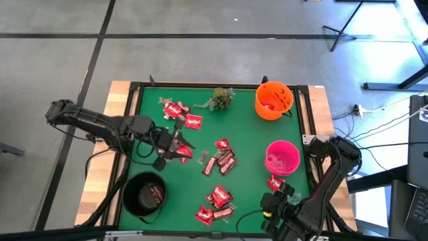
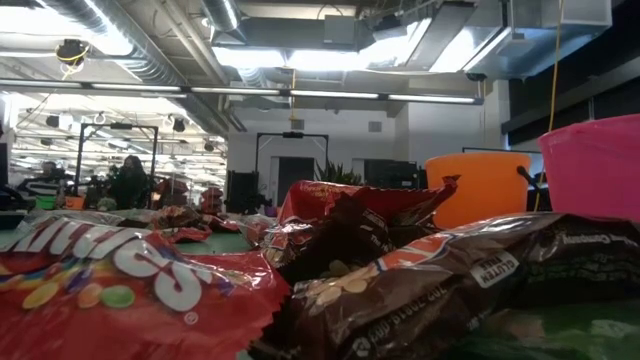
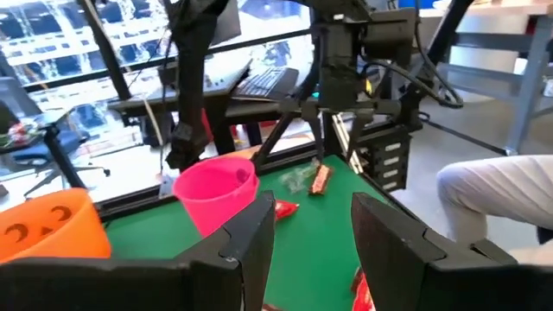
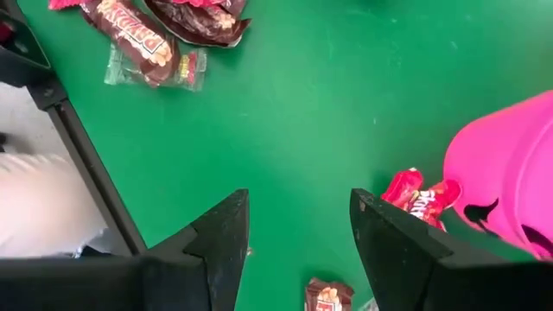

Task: Sort candy
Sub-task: Put the brown chocolate bar into the black bucket

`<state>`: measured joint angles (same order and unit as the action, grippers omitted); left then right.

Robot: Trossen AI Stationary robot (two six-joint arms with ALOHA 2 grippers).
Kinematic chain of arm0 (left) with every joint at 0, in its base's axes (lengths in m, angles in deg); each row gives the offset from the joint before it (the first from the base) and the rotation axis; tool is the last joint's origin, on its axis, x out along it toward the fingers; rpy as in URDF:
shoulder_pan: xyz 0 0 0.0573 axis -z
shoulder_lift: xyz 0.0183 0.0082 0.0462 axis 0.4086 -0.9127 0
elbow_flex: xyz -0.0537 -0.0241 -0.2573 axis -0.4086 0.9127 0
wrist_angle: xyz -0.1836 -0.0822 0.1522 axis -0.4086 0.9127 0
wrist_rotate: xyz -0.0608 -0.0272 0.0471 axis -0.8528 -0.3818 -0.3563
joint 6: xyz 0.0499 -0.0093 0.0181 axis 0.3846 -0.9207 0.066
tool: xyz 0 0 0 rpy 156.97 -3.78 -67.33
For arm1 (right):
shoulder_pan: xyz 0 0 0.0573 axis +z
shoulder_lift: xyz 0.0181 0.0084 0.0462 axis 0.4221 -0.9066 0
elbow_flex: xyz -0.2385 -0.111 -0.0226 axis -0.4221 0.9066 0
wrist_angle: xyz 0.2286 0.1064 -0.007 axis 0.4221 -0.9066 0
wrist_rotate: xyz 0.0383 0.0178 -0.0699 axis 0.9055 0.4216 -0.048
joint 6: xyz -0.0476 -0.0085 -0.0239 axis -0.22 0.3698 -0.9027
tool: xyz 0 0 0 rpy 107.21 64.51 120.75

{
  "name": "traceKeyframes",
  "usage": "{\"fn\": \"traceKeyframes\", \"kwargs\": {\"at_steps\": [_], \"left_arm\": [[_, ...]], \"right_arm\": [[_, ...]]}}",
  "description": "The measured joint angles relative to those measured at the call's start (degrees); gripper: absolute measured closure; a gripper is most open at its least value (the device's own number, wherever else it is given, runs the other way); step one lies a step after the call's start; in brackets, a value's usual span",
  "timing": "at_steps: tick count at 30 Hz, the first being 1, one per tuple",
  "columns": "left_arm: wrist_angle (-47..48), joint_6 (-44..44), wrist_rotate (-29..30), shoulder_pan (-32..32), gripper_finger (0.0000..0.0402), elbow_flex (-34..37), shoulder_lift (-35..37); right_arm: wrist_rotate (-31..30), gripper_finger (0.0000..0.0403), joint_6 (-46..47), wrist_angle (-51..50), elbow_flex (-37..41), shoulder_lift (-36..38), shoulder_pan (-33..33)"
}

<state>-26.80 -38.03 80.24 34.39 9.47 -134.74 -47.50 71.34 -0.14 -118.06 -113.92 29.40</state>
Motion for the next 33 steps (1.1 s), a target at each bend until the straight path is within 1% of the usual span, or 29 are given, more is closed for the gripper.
{"fn": "traceKeyframes", "kwargs": {"at_steps": [3,7,9,12,16,19,25,28,33], "left_arm": [[-0.3,-0.11,-0.01,-1.04,0.0257,1.87,3.35],[-3.22,-1.47,-0.04,-1.97,0.0257,5.17,8.04],[-3.44,-1.77,0.0,-2.07,0.0257,6.68,9.98],[-3.13,-1.8,0.7,-2.07,0.0257,9.12,12.59],[-3.68,-1.83,2.8,-2.07,0.0257,11.06,14.13],[-4.54,-1.83,3.13,-2.07,0.0257,11.98,14.18],[-4.49,-1.54,3.23,-2.07,0.0257,12.28,13.73],[-4.56,-1.46,3.23,-2.07,0.0257,12.28,13.5],[-4.33,-1.48,3.26,-2.07,0.0257,12.3,13.44]], "right_arm": [[-0.31,0.0205,1.58,-0.09,0.0,0.0,0.0],[-1.27,0.0205,2.24,0.05,0.41,0.05,0.0],[0.13,0.0205,4.27,-0.16,2.14,0.07,-0.02],[5.81,0.0205,6.9,1.04,6.44,0.08,0.0],[17.94,0.0205,7.96,5.68,12.47,0.01,0.04],[24.02,0.0205,8.25,9.13,14.82,0.0,0.05],[29.38,0.0205,8.74,11.65,15.19,0.44,0.23],[29.84,0.0205,11.37,11.47,15.19,1.08,1.07],[30.68,0.0205,17.02,11.41,15.17,1.18,4.51]]}}
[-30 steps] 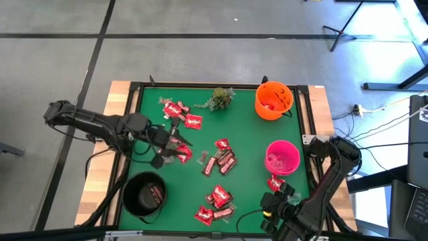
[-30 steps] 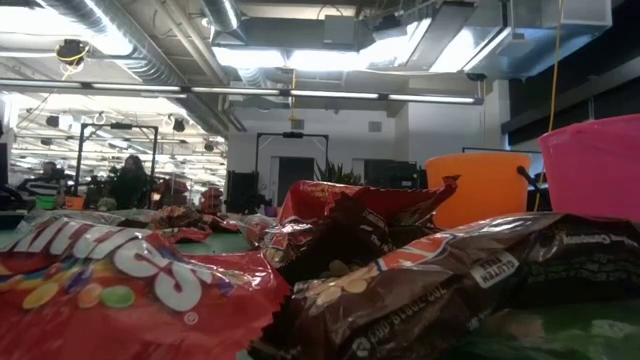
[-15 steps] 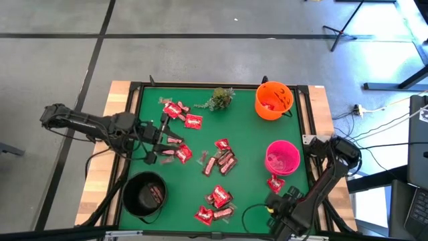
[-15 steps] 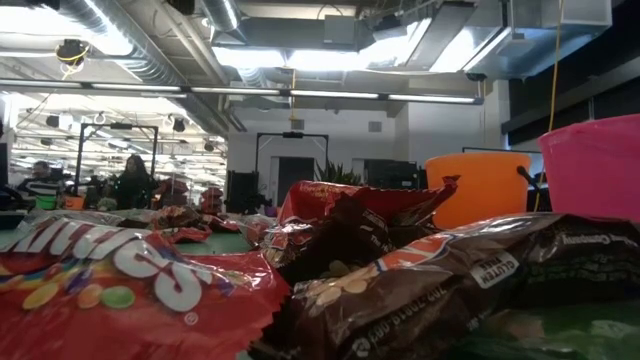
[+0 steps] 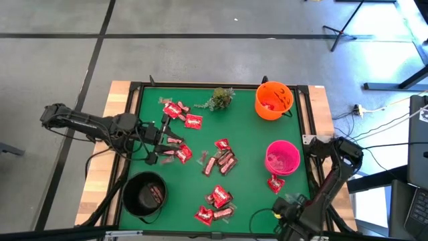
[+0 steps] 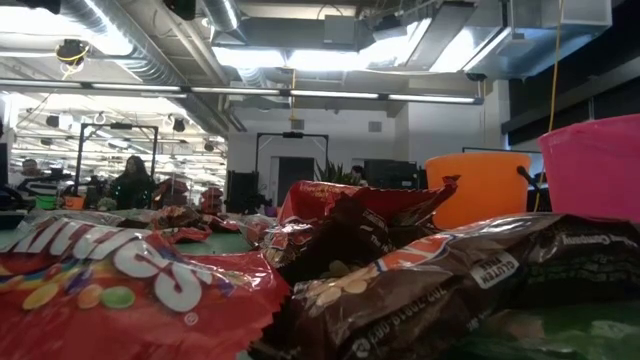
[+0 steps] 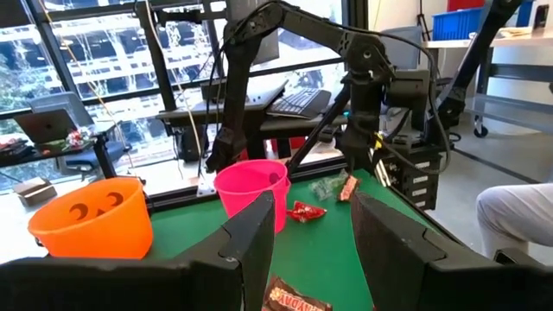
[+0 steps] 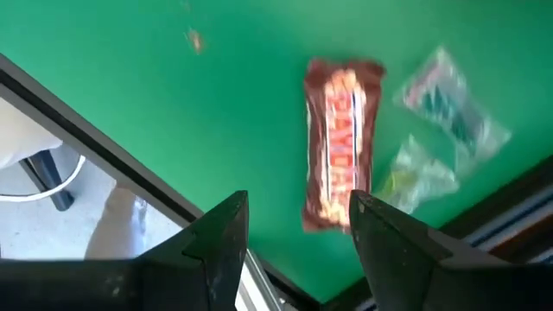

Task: Sort candy
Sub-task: Put the brown chocolate bar into the black bucket

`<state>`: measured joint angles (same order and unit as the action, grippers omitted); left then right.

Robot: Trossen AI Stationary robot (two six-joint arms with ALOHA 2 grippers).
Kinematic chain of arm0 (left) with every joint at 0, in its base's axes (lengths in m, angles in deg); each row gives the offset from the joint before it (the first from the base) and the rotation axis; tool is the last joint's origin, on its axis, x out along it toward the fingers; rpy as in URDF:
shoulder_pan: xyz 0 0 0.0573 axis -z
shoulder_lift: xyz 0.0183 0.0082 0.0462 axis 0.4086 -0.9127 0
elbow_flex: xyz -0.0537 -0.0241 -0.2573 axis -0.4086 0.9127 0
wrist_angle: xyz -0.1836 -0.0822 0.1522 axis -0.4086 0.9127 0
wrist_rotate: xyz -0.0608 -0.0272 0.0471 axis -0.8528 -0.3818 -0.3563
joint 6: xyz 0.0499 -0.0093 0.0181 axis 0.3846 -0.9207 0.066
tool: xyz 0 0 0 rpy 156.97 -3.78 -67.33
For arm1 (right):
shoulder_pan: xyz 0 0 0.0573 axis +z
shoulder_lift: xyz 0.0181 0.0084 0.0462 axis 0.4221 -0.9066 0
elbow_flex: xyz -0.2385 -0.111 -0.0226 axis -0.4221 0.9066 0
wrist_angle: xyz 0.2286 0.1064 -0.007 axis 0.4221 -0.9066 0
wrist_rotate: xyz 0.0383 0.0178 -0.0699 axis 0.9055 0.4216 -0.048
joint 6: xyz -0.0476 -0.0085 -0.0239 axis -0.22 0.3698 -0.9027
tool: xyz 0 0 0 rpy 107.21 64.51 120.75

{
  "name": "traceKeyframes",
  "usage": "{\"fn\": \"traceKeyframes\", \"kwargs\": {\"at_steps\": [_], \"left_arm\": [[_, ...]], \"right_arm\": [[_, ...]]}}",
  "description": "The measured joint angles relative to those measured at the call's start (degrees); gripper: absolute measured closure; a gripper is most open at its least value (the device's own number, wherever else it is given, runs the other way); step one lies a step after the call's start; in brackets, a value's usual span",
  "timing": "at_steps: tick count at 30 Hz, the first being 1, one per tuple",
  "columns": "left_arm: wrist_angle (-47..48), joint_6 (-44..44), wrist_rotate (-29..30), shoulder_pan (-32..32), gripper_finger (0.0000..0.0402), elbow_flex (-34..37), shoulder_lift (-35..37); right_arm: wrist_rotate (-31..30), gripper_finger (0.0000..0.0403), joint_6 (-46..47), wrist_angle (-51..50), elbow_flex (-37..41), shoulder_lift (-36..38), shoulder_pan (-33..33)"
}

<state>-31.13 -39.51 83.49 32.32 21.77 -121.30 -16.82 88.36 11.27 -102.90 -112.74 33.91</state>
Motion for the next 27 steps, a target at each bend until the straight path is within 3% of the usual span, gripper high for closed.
{"fn": "traceKeyframes", "kwargs": {"at_steps": [7,12,27], "left_arm": [[-0.39,-0.02,0.04,0.0,0.0257,0.0,0.0],[-0.93,-0.07,0.09,0.0,0.0257,0.0,0.0],[-7.5,-0.5,-1.18,-1.86,0.0257,-0.87,2.57]], "right_arm": [[-3.42,0.0205,8.86,0.03,0.2,0.0,3.94],[-6.82,0.0205,10.29,0.28,2.23,0.0,4.17],[-5.05,0.0205,11.1,8.53,9.3,0.0,3.75]]}}
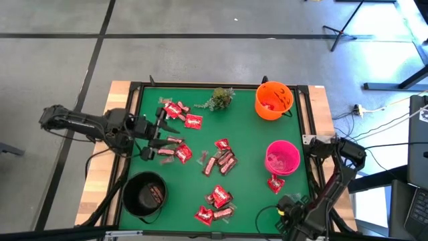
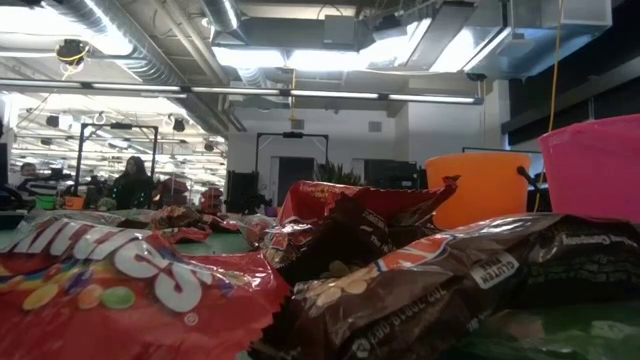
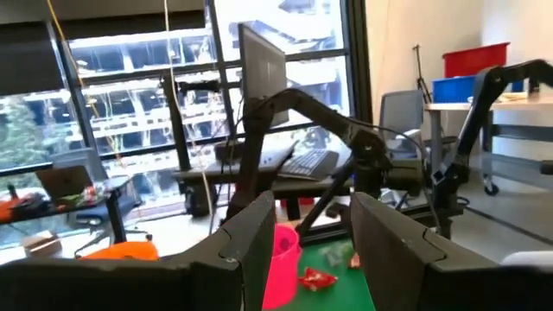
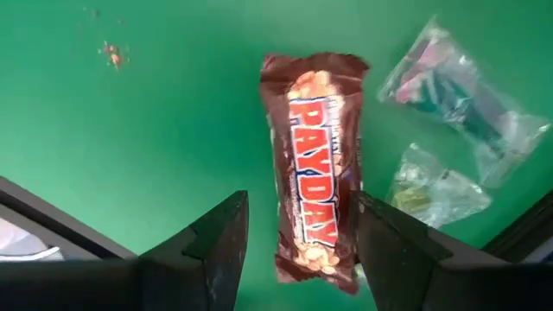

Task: Sort candy
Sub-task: Put the brown chocolate bar into the black bucket

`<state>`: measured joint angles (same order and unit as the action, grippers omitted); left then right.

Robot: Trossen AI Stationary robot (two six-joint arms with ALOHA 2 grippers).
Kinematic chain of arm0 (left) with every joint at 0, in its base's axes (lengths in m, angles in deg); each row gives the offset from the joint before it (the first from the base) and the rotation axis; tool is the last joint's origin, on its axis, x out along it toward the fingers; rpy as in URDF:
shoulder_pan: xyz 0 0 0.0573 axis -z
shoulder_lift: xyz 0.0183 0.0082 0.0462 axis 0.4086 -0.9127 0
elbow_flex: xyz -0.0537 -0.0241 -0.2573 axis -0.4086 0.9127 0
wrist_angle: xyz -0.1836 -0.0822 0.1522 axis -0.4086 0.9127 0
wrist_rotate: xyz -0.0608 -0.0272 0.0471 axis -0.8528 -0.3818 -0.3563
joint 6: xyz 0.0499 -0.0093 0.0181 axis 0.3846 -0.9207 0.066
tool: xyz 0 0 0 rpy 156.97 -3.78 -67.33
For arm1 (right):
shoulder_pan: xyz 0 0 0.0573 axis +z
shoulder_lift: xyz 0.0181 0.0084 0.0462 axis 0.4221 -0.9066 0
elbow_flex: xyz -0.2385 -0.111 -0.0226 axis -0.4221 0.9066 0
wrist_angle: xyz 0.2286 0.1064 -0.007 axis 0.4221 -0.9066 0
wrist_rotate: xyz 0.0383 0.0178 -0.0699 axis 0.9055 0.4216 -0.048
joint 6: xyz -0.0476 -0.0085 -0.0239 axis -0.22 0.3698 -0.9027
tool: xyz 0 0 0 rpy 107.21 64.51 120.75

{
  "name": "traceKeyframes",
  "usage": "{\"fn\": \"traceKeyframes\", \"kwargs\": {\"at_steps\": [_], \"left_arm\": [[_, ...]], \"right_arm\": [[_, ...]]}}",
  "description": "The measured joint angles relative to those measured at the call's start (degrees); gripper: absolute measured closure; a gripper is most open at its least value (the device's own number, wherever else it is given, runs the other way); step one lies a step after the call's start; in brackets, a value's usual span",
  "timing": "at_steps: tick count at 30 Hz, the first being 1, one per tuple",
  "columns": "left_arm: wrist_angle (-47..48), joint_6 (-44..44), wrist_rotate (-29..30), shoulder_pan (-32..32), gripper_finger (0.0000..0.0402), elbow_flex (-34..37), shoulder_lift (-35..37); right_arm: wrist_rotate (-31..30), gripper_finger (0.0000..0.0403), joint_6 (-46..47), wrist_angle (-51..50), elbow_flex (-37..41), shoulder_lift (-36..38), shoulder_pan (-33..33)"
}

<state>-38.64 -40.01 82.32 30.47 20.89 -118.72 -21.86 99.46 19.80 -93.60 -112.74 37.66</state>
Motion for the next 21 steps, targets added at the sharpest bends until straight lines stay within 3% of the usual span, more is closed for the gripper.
{"fn": "traceKeyframes", "kwargs": {"at_steps": [12,16,21], "left_arm": [[1.9,-1.0,-0.03,-2.01,0.0257,0.04,-1.44],[1.92,-0.98,-0.07,-2.01,0.0257,0.04,-1.83],[1.95,-1.17,-0.35,-2.01,0.0257,0.04,-2.15]], "right_arm": [[1.17,0.021,2.41,5.01,4.21,0.0,-0.02],[1.71,0.0248,2.39,5.04,4.21,0.0,-0.02],[2.91,0.0325,1.82,5.0,4.21,0.0,-0.02]]}}
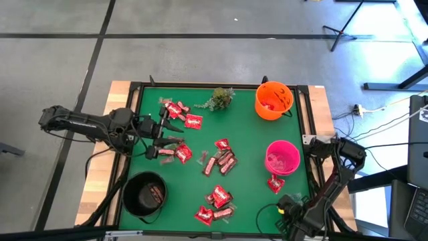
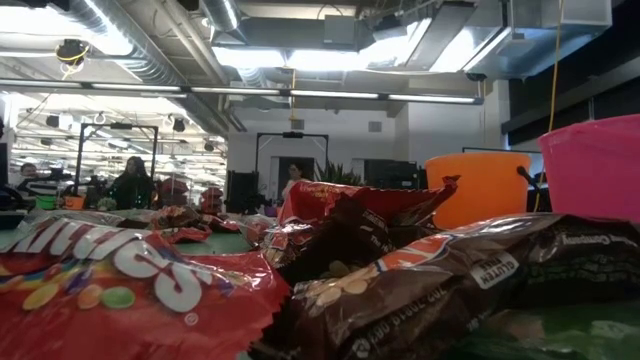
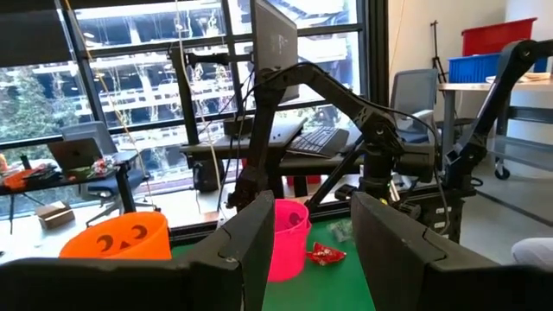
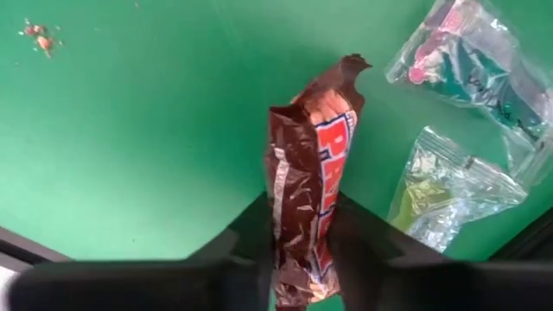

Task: Sort candy
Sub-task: Put the brown chocolate bar into the black bucket

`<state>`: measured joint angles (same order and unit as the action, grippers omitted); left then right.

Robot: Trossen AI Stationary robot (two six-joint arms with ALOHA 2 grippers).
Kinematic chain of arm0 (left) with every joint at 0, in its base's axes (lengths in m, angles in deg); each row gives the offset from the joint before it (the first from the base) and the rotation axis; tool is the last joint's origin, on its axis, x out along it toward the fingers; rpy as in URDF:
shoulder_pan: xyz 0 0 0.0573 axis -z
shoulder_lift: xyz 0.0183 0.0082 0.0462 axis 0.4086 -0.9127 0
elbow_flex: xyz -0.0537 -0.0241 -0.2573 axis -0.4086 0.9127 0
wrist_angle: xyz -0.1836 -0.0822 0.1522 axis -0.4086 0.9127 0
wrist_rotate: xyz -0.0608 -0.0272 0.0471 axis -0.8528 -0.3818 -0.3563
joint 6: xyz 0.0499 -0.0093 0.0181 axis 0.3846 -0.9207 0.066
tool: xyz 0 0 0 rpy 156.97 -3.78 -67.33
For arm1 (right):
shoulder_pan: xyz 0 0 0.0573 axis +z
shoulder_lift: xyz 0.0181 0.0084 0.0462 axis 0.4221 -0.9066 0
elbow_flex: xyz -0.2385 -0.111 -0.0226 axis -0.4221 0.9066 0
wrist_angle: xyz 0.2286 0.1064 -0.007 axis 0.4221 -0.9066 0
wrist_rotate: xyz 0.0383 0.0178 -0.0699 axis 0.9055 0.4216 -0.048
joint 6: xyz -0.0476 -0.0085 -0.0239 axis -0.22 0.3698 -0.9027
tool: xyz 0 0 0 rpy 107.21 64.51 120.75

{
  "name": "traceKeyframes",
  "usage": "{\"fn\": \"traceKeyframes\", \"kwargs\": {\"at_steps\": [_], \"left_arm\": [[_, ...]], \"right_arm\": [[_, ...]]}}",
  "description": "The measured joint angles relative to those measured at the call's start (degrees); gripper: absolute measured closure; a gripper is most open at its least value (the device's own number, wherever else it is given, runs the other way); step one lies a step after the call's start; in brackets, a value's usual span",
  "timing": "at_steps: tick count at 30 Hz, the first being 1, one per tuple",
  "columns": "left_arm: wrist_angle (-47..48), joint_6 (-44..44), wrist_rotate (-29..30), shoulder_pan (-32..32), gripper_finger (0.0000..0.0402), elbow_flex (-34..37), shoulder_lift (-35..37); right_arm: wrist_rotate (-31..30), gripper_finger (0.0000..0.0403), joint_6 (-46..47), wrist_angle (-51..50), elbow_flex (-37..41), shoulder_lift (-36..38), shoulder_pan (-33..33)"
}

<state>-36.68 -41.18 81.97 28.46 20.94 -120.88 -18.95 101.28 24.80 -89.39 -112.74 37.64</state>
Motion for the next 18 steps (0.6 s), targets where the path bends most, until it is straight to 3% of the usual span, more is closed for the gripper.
{"fn": "traceKeyframes", "kwargs": {"at_steps": [5,13,18], "left_arm": [[2.22,-0.29,-1.52,0.0,0.0257,0.0,-0.11],[4.49,-1.78,-1.52,0.07,0.0257,0.0,-0.14],[4.48,-1.97,-1.52,0.33,0.0257,0.0,-0.14]], "right_arm": [[-3.36,0.037,-0.02,-0.19,-0.93,0.04,0.04],[-18.7,0.0339,-0.08,-6.74,-7.42,0.02,-0.02],[-31.04,0.0349,-0.38,-12.39,-12.19,0.02,-0.02]]}}
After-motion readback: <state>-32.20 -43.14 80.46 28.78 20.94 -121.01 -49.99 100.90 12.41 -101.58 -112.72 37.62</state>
